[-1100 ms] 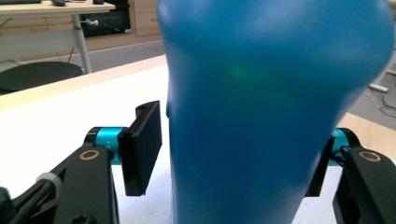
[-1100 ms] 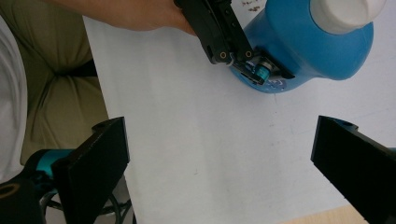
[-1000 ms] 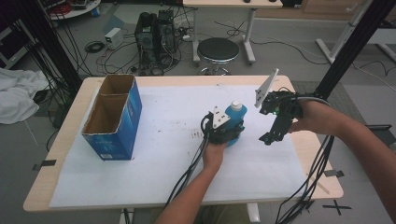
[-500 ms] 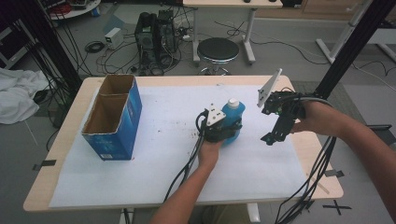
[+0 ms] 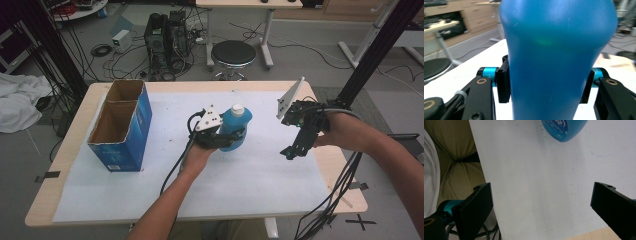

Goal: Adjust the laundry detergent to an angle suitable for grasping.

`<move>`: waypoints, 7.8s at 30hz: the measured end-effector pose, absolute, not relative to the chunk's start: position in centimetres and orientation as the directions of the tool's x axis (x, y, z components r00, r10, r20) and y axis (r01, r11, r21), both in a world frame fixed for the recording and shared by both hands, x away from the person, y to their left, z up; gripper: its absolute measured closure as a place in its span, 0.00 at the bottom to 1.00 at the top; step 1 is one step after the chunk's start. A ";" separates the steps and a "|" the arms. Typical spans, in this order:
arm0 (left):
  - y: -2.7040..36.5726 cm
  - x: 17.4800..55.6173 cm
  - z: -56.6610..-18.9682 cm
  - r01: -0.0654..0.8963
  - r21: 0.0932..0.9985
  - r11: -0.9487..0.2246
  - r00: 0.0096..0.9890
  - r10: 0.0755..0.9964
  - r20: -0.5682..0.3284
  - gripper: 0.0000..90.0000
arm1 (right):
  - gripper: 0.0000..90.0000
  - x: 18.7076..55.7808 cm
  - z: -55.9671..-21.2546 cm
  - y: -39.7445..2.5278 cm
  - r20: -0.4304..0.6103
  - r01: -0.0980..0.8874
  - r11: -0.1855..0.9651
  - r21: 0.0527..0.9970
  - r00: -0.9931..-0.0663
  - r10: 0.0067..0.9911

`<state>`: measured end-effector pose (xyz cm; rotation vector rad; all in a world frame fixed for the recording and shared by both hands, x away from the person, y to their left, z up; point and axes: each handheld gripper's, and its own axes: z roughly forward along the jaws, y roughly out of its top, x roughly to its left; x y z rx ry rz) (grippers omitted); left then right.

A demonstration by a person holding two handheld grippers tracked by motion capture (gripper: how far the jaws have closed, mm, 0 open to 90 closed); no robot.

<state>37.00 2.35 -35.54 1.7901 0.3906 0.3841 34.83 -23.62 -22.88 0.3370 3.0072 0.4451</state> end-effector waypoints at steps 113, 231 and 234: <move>10.7 38.7 -34.5 0.161 0.930 -0.331 0.958 0.280 -0.065 0.18 | 0.04 34.4 -23.8 -23.0 -0.045 0.211 0.925 0.315 -0.971 0.236; 11.5 35.6 -25.3 0.132 0.356 -0.925 0.987 0.155 0.038 0.04 | 0.04 41.5 -21.6 -22.7 -0.060 0.196 0.916 0.350 -0.971 0.231; 11.6 35.6 -25.3 0.126 0.348 -0.929 0.989 0.147 0.033 0.04 | 0.04 41.4 -21.7 -22.6 -0.061 0.195 0.917 0.348 -0.971 0.230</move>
